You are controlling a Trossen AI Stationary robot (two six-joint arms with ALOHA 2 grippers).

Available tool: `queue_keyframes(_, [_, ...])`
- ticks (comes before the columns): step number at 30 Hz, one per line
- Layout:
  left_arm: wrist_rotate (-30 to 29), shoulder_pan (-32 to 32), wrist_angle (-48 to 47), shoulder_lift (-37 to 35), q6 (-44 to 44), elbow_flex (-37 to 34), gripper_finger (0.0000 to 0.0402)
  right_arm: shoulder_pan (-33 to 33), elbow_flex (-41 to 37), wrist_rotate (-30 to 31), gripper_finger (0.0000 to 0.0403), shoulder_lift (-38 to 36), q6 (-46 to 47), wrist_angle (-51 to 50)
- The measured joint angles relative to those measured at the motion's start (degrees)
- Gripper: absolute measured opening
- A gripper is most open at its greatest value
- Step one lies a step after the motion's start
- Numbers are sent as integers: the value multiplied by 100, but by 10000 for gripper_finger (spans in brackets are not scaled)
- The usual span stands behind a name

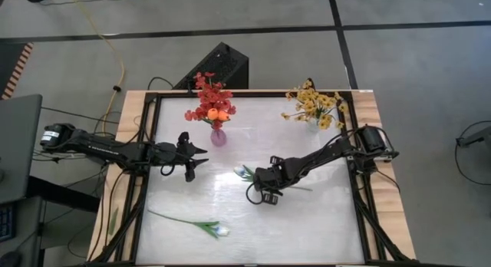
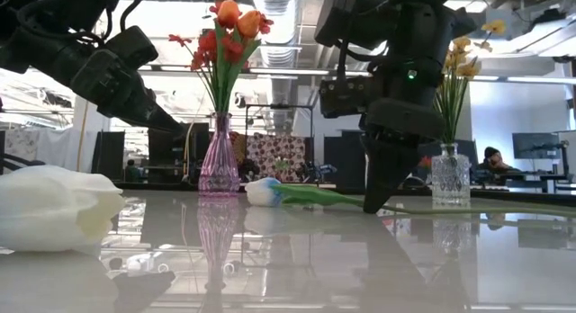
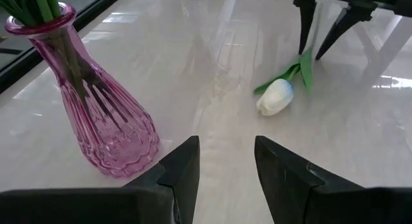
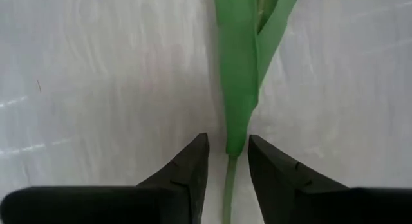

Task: Sort flowers into vase by color
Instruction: Put the top white tulip into the transparent vase

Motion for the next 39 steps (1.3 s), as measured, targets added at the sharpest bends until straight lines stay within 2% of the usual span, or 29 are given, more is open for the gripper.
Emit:
queue_keyframes(3, [0,1,2,0,0,0,139,49,-3,0,101,5,24,-25])
queue_keyframes(8, [2,0,7,1,0,0,139,95,-39,-54,19,-243,45,-29])
queue_keyframes(11, [1,1,4,0,0,0,139,121,-88,-145,21,-552,75,81])
queue_keyframes(13, [1,0,4,0,-1,0,139,177,-122,69,20,-907,31,563])
queue_keyframes(18, [2,0,-2,0,0,0,139,428,-767,807,18,-2287,-262,1549])
queue_keyframes(22, [2,1,-7,1,-1,0,139,593,-1445,1448,18,-3814,-570,2546])
queue_keyframes(27, [2,2,-7,0,-2,0,139,522,-1992,1554,18,-5575,-1907,4491])
queue_keyframes(31, [2,2,3,2,-11,0,139,281,-2020,1671,18,-6598,-3383,5530])
queue_keyframes(34, [2,0,12,0,-13,0,139,-174,-2025,2263,18,-7142,-4310,5844])
queue_keyframes(36, [-8,2,22,0,-15,0,139,-650,-2029,2644,18,-7395,-4641,5974])
queue_keyframes(39, [-37,2,44,0,-17,0,139,-1570,-2029,2785,18,-7645,-4632,5979])
